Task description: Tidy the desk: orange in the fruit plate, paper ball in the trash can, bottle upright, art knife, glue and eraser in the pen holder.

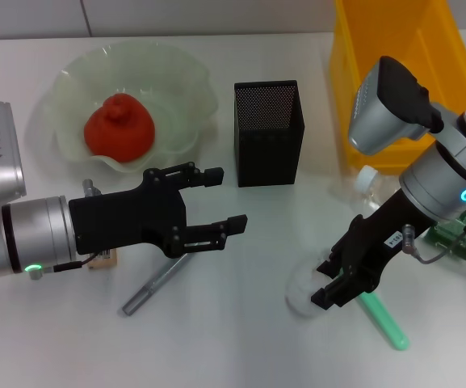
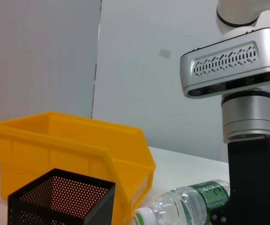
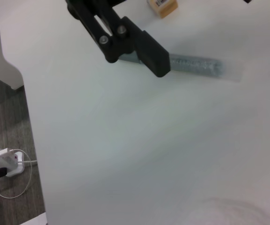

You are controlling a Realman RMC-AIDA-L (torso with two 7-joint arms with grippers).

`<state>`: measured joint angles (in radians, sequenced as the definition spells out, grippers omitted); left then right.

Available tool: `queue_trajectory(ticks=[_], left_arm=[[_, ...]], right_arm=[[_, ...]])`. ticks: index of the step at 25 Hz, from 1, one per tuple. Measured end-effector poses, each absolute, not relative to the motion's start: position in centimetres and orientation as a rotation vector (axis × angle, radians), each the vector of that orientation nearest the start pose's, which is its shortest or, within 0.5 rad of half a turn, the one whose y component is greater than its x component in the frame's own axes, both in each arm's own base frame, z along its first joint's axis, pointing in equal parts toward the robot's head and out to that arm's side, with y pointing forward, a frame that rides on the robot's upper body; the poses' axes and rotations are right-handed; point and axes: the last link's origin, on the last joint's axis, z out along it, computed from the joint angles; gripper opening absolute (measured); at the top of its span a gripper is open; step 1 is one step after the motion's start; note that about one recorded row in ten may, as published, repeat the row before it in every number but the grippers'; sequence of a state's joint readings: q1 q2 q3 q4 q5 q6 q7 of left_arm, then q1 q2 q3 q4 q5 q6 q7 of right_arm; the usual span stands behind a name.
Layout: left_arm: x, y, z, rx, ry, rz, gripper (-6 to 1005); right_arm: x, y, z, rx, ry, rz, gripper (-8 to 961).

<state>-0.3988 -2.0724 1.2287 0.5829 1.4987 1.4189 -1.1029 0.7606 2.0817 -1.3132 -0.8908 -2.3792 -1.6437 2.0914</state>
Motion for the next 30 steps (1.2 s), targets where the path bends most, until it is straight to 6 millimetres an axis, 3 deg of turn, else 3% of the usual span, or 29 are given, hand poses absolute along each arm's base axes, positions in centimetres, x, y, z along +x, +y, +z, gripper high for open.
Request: queue_trajectory(ticks=[7,11,20,26,30], left_arm=[[-25.0,29.8,-5.0,-2.763,-0.364,-0.822,784],[-25.0,29.9,-5.0,-2.762,-0.363,-0.821,784],[-25.2,30.0,-5.1,-2.753,-0.382,-0.809,785],[-25.2,30.1,-5.0,-2.745,-0.384,-0.810,785],[-25.2,30.1,-5.0,-2.744,-0.383,-0.811,784]], right_arm=[[18.9,33.1,-4.0,-3.147,0.733,-0.457,462],[19.0,32.0,-2.8,-3.149,0.730,-0.334,438],[19.5,28.7,2.0,-3.100,0.671,0.224,437],[22.4,27.2,5.5,-2.933,0.681,0.600,436],[24.3,26.7,8.2,-2.730,0.665,0.824,436]])
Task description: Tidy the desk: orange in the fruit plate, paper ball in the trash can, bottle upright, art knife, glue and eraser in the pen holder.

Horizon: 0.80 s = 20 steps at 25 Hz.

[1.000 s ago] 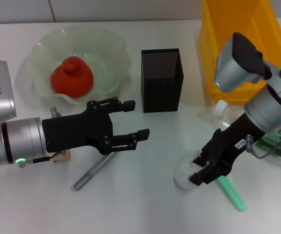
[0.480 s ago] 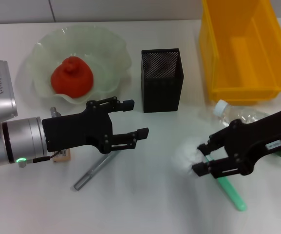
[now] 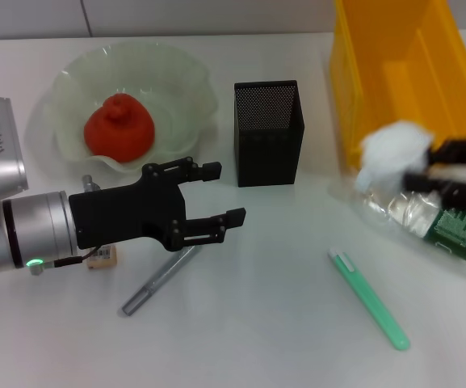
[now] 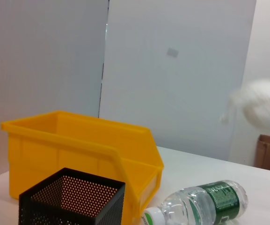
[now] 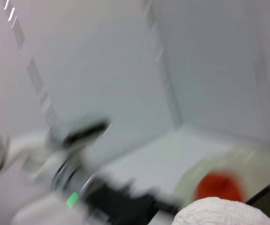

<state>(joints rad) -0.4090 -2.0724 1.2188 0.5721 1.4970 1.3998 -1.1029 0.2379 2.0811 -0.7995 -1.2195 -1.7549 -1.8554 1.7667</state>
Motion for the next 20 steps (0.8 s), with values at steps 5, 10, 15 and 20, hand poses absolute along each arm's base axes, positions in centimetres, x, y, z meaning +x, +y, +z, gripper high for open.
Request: queue_trajectory(ticks=[5,10,15,20], left_arm=[[-25.0,30.1,-5.1,-2.754,-0.374,-0.810,784],[-24.9,30.1,-5.2,-2.758,-0.370,-0.811,784],[-24.8,30.2,-5.2,-2.759,-0.364,-0.812,785],[-24.7,30.2,-5.3,-2.763,-0.348,-0.818,785]], right_arm=[[26.8,26.8,11.2,-2.458,0.622,0.996,435],[28.7,28.6,11.9,-2.292,0.653,0.948,435],[29.7,31.3,11.8,-2.185,0.709,0.841,434],[29.7,34.9,10.3,-2.184,0.759,0.725,434]])
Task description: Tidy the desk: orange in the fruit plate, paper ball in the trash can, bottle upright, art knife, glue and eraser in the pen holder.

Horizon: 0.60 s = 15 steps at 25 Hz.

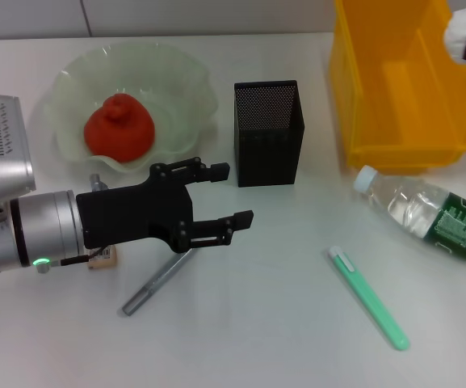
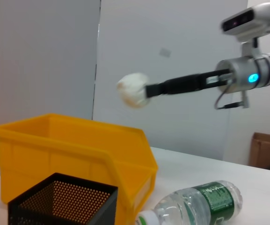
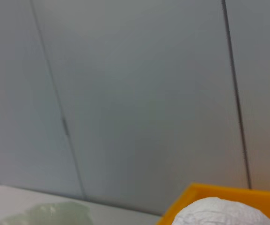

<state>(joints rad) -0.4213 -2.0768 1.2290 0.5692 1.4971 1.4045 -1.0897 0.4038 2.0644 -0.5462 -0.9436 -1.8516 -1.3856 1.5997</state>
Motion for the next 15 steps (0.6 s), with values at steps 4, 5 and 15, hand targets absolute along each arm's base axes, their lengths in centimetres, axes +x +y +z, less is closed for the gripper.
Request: queue_trajectory(ticks=[4,5,15], left_arm=[[-24.5,30.2,-5.4,-2.769,-0.344,-0.823,784],[-24.5,30.2,-5.5,-2.769,-0.346,-0.824,784],[-24.7,30.0,-5.6,-2.767,-0.360,-0.822,785]], right_arm=[[29.1,36.9,9.0,-2.217,0.740,0.653,434],[28.9,37.2,8.7,-2.230,0.732,0.639,435],[28.2,38.2,7.0,-2.330,0.695,0.501,451]])
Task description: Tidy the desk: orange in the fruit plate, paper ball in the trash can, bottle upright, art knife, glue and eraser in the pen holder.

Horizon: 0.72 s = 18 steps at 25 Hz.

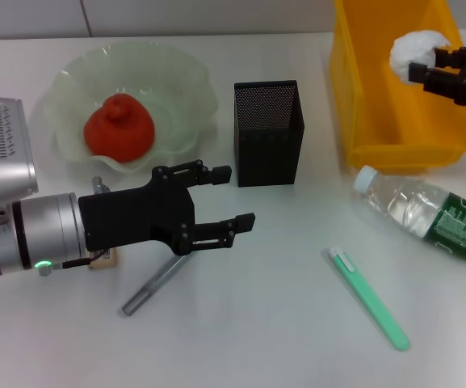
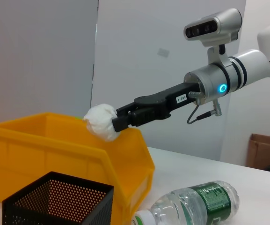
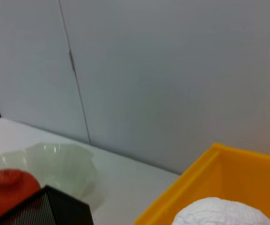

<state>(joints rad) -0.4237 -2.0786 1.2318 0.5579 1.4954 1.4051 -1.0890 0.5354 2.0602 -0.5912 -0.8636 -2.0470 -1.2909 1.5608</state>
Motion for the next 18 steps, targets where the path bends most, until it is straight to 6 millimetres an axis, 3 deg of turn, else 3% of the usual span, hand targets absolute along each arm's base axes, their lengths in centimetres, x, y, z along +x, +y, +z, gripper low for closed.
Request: queue_trajectory(ticks=[14,18], left_arm=[[-24.72,29.97,-5.56,-2.768,-0.361,-0.824,784],[-24.70,29.94,-5.56,-2.770,-0.360,-0.826,784]], right_arm=[[28.21,38.30,6.81,-2.325,0.692,0.492,478],[28.14,38.31,6.78,-2.325,0.691,0.495,563]])
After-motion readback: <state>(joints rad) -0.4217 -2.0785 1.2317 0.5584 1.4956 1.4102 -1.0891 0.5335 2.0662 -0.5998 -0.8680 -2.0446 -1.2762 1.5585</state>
